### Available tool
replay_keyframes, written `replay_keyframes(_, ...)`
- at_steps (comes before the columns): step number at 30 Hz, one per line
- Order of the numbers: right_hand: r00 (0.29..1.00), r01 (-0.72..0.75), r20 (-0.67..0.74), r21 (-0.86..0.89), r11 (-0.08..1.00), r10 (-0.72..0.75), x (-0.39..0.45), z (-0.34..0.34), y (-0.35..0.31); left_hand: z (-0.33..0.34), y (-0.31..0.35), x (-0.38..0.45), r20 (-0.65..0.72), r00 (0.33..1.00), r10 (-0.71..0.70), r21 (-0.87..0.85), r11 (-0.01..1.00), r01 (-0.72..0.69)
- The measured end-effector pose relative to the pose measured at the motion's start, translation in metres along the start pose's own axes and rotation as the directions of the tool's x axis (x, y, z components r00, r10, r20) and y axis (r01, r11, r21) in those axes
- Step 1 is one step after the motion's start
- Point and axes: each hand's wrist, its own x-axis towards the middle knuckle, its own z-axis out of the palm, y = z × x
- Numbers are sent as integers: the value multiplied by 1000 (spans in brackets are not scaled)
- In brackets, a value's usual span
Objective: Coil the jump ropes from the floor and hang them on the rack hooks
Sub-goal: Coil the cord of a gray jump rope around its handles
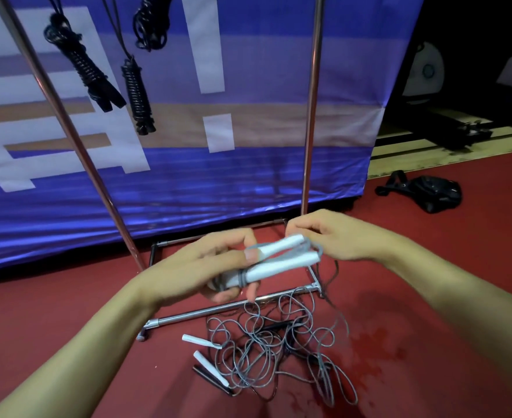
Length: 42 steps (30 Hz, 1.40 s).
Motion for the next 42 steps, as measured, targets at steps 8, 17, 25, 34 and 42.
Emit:
replay_keyframes(8, 997, -20, -78, -94, 995, 13, -7, 9, 4, -24, -19, 8, -508, 860, 55, -93, 989, -118)
replay_keyframes(17, 994, -98, -69, -176, 979, 87, -3, 27, -17, -38, -46, 17, -639, 761, -109, -136, 990, 28)
replay_keyframes(25, 992, -109, -103, -404, 908, 73, -11, 29, -41, -41, -47, 18, -743, 667, 58, 232, 957, 174)
replay_keyframes(34, 980, 9, -141, -674, 739, -140, -12, 16, -59, -41, -47, 16, -658, 746, -97, 245, 910, 334)
replay_keyframes(42, 958, 78, -164, -639, 765, -235, -8, 14, -58, -36, -44, 15, -660, 751, -31, 345, 875, 339)
